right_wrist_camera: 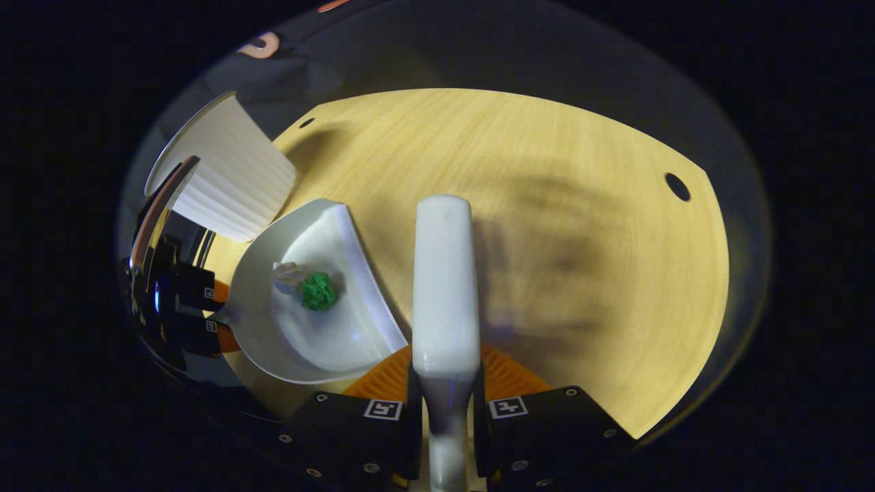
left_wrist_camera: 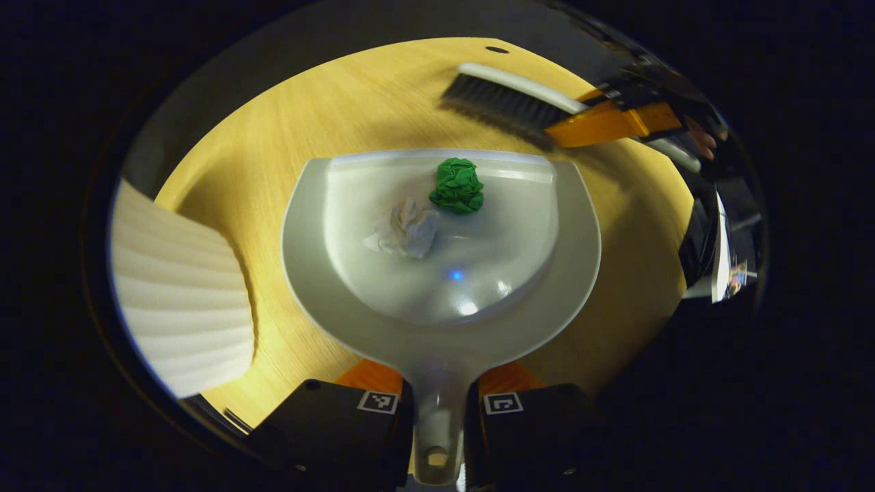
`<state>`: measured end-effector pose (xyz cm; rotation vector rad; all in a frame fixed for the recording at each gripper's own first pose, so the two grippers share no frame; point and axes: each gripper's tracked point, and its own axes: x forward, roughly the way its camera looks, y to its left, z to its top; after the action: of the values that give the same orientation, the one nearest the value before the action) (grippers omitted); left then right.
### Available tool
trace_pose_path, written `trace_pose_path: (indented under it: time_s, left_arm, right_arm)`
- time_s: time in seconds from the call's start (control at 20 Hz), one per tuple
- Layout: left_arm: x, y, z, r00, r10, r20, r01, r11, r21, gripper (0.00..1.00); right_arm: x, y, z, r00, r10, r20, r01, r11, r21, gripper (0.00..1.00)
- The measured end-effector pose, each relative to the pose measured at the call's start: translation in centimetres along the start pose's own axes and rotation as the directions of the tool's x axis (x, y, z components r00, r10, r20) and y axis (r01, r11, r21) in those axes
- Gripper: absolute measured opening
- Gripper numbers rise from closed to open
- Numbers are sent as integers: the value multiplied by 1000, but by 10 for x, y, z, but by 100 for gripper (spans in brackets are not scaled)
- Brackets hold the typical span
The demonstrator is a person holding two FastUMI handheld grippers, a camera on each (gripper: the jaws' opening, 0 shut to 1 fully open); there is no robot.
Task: Pick up the small broom and dustpan from the desktop, sweep the trash into the dustpan with the broom, and then empty the trash into the garbage bin.
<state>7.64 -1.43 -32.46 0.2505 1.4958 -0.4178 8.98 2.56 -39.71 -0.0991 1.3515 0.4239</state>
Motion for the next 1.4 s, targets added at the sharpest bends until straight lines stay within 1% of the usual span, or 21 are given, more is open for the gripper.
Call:
trace_pose_path:
  time_s: [0.1, 0.2, 0.3, 0.4, 0.45, 0.5, 0.6, 0.65, 0.7, 0.75, 0.8, 0.85, 0.95, 1.0, 1.05, 1.15, 1.2, 1.25, 1.3, 1.35, 1.4]
  left_arm:
    - [1, -2, 1, 1000, 24, 0, -24, 992, -123, 31]
    - [5, -7, 4, 999, 47, -8, -48, 974, -224, 31]
    - [7, -17, 7, 998, 68, -13, -69, 954, -293, 31]
    - [4, -22, 16, 995, 93, -20, -94, 936, -340, 31]
    - [2, -26, 19, 996, 92, -14, -91, 930, -355, 31]
    - [0, -27, 20, 997, 83, -4, -79, 929, -360, 31]
    - [-7, -25, 25, 997, 76, 27, -62, 938, -342, 31]
    - [-11, -21, 24, 996, 78, 48, -58, 944, -325, 31]
    - [-13, -17, 24, 994, 85, 69, -59, 950, -307, 31]
    - [-19, -14, 25, 993, 87, 86, -58, 955, -292, 30]
    - [-26, -12, 23, 991, 92, 101, -61, 959, -275, 30]
    - [-32, -11, 24, 988, 99, 119, -64, 962, -267, 30]
    - [-43, -14, 28, 980, 107, 169, -61, 963, -261, 31]
    - [-49, -16, 32, 976, 102, 194, -48, 963, -266, 30]
    - [-54, -17, 35, 972, 93, 217, -32, 963, -267, 31]
    - [-53, -14, 36, 960, 92, 266, -22, 967, -254, 31]
    - [-53, -13, 37, 954, 97, 284, -27, 970, -241, 31]
    - [-51, -9, 40, 946, 105, 305, -34, 972, -232, 30]
    - [-45, -6, 42, 938, 109, 330, -30, 971, -236, 30]
    - [-46, 2, 45, 928, 119, 353, -33, 970, -240, 30]
    - [-51, 13, 46, 916, 139, 377, -43, 967, -250, 30]
  right_arm:
    - [-10, -8, -19, 998, -68, -8, 69, 996, 59, 31]
    - [-8, -5, -35, 993, -117, -18, 118, 988, 102, 31]
    - [-5, 3, -49, 988, -150, -41, 155, 972, 179, 31]
    - [-1, 11, -57, 987, -154, -52, 163, 950, 267, 31]
    - [5, 12, -61, 986, -162, -48, 169, 945, 282, 31]
    - [6, 11, -63, 983, -177, -42, 182, 939, 291, 31]
    - [7, 13, -65, 983, -180, -41, 184, 941, 285, 31]
    - [10, 9, -67, 981, -191, -35, 193, 941, 277, 40]
    - [18, 7, -72, 978, -204, -30, 205, 940, 273, 33]
    - [25, 5, -74, 979, -205, -24, 204, 940, 274, 34]
    - [31, 2, -80, 979, -201, -32, 202, 940, 274, 45]
    - [37, -3, -81, 979, -202, -26, 202, 940, 276, 40]
    - [37, -9, -74, 976, -217, 14, 205, 939, 277, 45]
    - [40, -11, -71, 977, -210, 25, 194, 939, 284, 41]
    - [34, -7, -73, 979, -202, 30, 186, 941, 281, 52]
    - [34, -9, -71, 979, -200, 39, 183, 946, 269, 58]
    - [36, -8, -72, 979, -197, 42, 180, 948, 263, 63]
    - [36, -7, -71, 981, -187, 52, 167, 951, 260, 57]
    - [35, -6, -69, 982, -180, 57, 160, 953, 256, 59]
    - [35, -4, -67, 982, -175, 69, 152, 956, 252, 68]
    - [35, -5, -65, 981, -178, 78, 154, 956, 248, 68]
